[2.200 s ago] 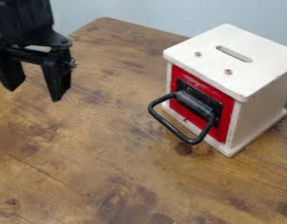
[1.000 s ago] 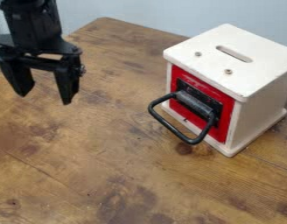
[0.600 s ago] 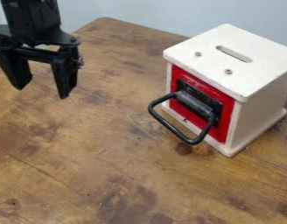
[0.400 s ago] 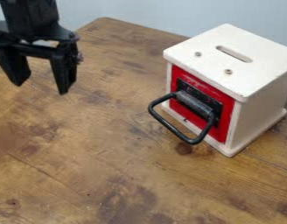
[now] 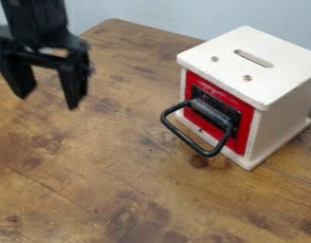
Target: Close the drawer
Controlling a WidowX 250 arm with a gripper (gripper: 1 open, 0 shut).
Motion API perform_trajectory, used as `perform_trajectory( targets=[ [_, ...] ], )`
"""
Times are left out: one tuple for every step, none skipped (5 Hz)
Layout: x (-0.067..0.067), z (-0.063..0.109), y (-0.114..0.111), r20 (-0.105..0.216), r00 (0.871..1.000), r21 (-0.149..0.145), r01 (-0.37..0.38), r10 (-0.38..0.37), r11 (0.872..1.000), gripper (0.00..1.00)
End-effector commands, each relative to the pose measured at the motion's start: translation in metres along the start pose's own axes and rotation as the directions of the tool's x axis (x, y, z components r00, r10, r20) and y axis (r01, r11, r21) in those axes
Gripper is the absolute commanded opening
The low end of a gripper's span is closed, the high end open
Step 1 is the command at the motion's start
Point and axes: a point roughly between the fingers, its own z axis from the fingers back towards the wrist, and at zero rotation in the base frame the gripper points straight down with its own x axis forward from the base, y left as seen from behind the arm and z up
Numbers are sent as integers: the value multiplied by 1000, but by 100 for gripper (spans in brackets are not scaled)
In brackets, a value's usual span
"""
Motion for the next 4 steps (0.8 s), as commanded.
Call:
perform_trajectory(
  targets=[
    [0,4,-9,59,998,-7,22,-21,1000,100],
    [3,2,13,41,999,-2,30,-29,1000,100],
    [7,3,26,33,999,0,-1,1,1000,100],
    [8,17,27,50,999,-3,-14,15,1000,100]
  ],
)
